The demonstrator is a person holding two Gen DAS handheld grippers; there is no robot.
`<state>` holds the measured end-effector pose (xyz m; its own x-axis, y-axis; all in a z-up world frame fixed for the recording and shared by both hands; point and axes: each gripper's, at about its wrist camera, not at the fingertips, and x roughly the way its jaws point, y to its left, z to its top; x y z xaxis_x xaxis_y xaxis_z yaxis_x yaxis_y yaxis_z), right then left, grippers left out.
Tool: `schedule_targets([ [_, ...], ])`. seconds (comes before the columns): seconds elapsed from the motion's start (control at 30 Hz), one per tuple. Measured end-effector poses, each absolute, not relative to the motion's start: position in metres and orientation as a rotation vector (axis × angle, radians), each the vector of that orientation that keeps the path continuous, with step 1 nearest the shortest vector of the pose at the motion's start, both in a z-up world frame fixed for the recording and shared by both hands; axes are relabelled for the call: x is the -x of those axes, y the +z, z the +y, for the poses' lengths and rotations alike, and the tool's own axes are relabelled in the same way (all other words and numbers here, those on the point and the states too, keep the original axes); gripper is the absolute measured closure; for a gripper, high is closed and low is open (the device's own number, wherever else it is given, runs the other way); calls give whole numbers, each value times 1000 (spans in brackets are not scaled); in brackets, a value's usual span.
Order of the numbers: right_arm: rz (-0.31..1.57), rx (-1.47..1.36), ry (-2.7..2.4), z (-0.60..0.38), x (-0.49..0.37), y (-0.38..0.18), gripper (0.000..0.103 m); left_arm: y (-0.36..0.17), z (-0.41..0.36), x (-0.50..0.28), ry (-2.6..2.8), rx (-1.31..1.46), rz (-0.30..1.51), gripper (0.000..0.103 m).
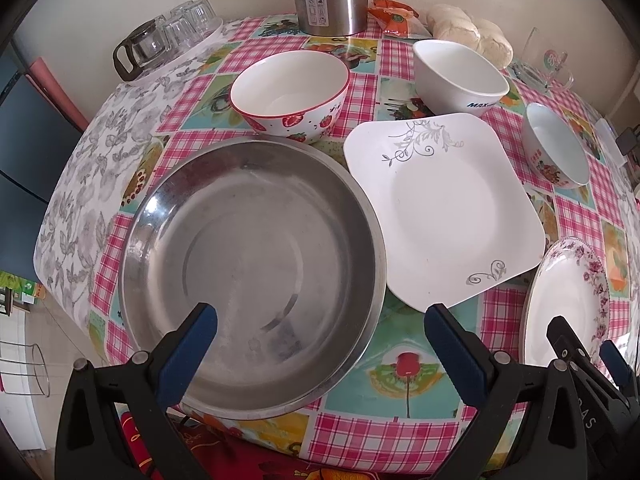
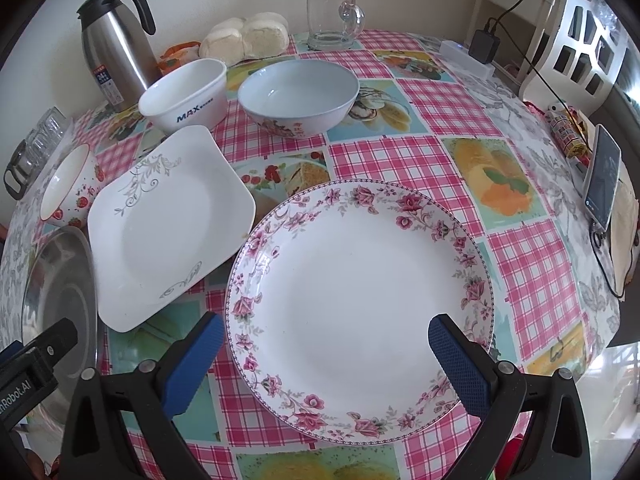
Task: Organize plates and bowls
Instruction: 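Move the left tool toward the stainless steel basin rim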
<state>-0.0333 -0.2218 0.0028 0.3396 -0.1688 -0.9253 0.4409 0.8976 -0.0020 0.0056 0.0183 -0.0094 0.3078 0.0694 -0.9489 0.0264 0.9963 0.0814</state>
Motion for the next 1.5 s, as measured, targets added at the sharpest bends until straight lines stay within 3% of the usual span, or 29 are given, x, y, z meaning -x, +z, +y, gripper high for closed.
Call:
schedule_targets([
  [1.5, 1199, -249, -395, -224, 33, -4, 0, -12, 18, -6, 22, -86, 1279, 0],
])
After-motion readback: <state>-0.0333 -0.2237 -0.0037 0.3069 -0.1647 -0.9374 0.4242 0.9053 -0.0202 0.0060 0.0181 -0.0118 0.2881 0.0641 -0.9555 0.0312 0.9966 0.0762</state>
